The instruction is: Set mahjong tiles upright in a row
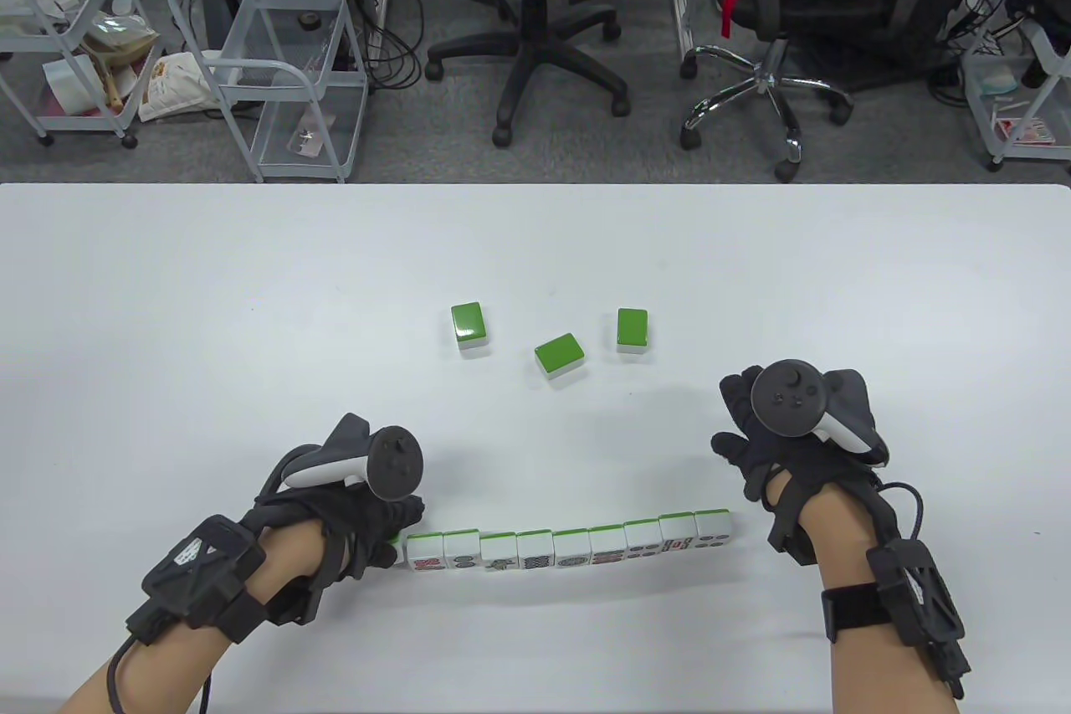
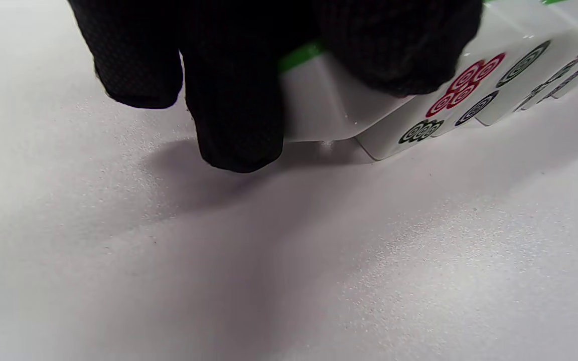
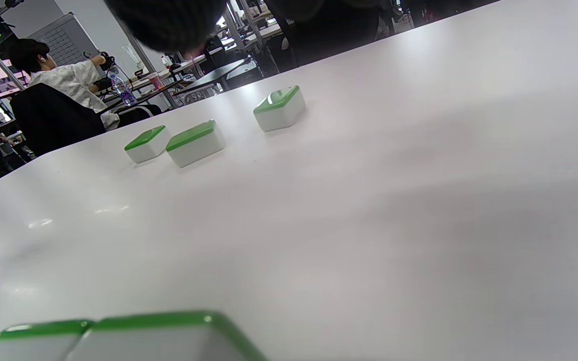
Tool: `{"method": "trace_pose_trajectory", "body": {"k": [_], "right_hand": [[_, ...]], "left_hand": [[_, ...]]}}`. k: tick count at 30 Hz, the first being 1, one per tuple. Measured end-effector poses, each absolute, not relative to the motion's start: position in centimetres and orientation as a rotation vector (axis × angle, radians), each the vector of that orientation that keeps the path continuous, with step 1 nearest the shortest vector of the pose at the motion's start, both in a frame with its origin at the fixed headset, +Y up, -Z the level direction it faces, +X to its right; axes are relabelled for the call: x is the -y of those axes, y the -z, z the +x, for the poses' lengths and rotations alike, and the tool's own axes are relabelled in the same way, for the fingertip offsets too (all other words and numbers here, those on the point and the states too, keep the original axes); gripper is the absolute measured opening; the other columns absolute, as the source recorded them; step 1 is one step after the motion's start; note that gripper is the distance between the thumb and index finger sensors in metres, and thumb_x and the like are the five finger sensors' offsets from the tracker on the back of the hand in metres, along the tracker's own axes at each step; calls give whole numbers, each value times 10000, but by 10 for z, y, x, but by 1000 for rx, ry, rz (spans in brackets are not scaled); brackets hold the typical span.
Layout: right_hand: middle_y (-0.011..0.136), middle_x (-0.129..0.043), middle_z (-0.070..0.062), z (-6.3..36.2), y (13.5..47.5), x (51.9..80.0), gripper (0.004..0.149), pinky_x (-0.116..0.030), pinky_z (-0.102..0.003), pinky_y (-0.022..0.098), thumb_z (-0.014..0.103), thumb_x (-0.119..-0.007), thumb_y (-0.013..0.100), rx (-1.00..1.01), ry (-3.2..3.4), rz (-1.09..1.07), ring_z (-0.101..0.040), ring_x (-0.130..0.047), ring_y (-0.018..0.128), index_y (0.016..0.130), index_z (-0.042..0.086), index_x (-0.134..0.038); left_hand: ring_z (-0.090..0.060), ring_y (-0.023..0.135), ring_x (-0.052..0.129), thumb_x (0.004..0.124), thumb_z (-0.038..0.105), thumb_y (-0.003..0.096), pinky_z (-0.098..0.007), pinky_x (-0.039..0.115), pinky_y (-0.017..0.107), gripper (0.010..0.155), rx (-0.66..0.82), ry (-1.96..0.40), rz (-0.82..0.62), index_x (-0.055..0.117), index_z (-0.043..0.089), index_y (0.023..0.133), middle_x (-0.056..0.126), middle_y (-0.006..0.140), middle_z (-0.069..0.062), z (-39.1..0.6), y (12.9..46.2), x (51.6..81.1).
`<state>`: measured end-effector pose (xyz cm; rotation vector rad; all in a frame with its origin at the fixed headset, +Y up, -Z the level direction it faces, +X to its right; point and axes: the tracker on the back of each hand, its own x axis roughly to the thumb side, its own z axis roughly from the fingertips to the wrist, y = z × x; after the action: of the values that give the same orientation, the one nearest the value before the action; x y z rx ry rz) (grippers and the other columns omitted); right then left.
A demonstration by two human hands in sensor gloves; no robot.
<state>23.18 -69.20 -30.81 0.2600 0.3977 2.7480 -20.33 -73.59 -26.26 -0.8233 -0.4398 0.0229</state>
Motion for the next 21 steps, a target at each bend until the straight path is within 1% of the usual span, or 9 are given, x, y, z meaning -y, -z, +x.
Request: {"method": "trace_pose_trajectory", "body": {"k": [2, 6, 9, 12, 18, 21], "right_hand": [[1053, -353, -259, 232, 308, 692, 751, -443, -739, 590, 416, -731, 358, -401, -2746, 258, -624, -355, 913, 969, 72, -460], [1053, -350, -259, 232, 308, 694, 751, -443, -739, 590, 415, -729, 359, -422, -2746, 256, -626, -355, 912, 970, 73, -457], [1053, -347, -259, 232, 308, 694, 752, -443, -739, 590, 414, -729, 359, -430, -2745, 254, -626, -355, 912, 970, 75, -454], [1054, -346, -258, 232, 307, 694, 752, -444, -739, 589, 415, -729, 359, -438, -2745, 253, -626, -354, 912, 971, 77, -451], [1054, -344, -258, 231, 307, 694, 755, -444, -739, 590, 416, -729, 358, -448, -2744, 257, -627, -355, 911, 972, 77, -449], [1054, -344, -258, 231, 307, 694, 754, -443, -739, 590, 416, -729, 358, -443, -2742, 257, -626, -356, 912, 972, 78, -449]], "left_hand": [[-185, 642, 1116, 799, 398, 247, -443, 853, 589, 762, 438, -53, -813, 547, 262, 952, 768, 995, -31, -205, 264, 735], [-174, 625, 1130, 795, 393, 249, -429, 864, 581, 743, 440, -100, -830, 565, 276, 946, 818, 964, -1, -208, 265, 736], [-173, 622, 1129, 785, 387, 256, -426, 863, 582, 721, 422, -141, -813, 584, 289, 941, 849, 944, 21, -213, 267, 737], [-155, 590, 1129, 774, 381, 263, -422, 864, 573, 690, 410, -193, -829, 617, 301, 930, 902, 890, 52, -218, 271, 741], [-149, 606, 1109, 775, 406, 273, -420, 849, 583, 703, 397, -223, -839, 584, 301, 942, 879, 905, 62, -223, 271, 743], [-135, 621, 1097, 754, 442, 293, -419, 842, 585, 688, 394, -213, -809, 577, 305, 944, 877, 906, 65, -225, 272, 740]]}}
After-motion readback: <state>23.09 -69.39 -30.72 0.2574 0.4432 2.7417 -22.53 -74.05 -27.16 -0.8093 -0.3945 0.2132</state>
